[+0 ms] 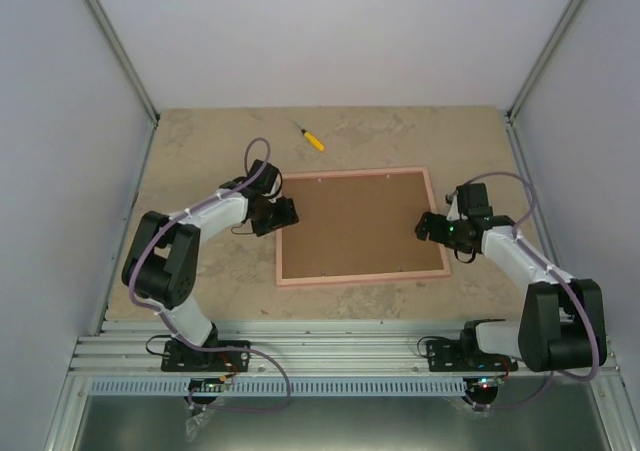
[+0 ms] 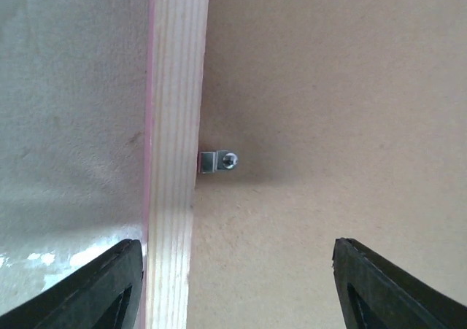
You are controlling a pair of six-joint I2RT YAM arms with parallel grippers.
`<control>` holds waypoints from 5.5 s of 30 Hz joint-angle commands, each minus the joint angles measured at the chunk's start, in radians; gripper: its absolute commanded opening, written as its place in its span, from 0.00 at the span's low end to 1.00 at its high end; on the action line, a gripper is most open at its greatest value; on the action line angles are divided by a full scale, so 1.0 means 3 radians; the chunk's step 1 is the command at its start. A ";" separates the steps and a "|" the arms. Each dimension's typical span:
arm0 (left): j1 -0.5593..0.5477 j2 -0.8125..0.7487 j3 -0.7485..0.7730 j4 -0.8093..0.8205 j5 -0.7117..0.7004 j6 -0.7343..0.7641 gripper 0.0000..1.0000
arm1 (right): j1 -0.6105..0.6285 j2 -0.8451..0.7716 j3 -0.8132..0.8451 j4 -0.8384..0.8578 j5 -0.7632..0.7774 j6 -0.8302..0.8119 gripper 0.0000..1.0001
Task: Take the photo out of the frame
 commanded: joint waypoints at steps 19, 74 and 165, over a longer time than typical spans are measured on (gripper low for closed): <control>0.0222 -0.0366 -0.0199 -0.0165 -0.0069 0.0220 0.75 | 0.1077 0.0431 0.0924 0.0805 0.0161 -0.0546 0.98; -0.0103 0.2788 0.4124 -0.0155 -0.1749 0.1091 1.00 | 0.1163 0.0522 0.0462 0.1298 0.0301 -0.0885 0.98; 0.0306 0.2633 0.3745 -0.0490 -0.1074 0.0672 0.45 | 0.1161 0.0302 0.0293 0.1315 0.0173 -0.0766 0.98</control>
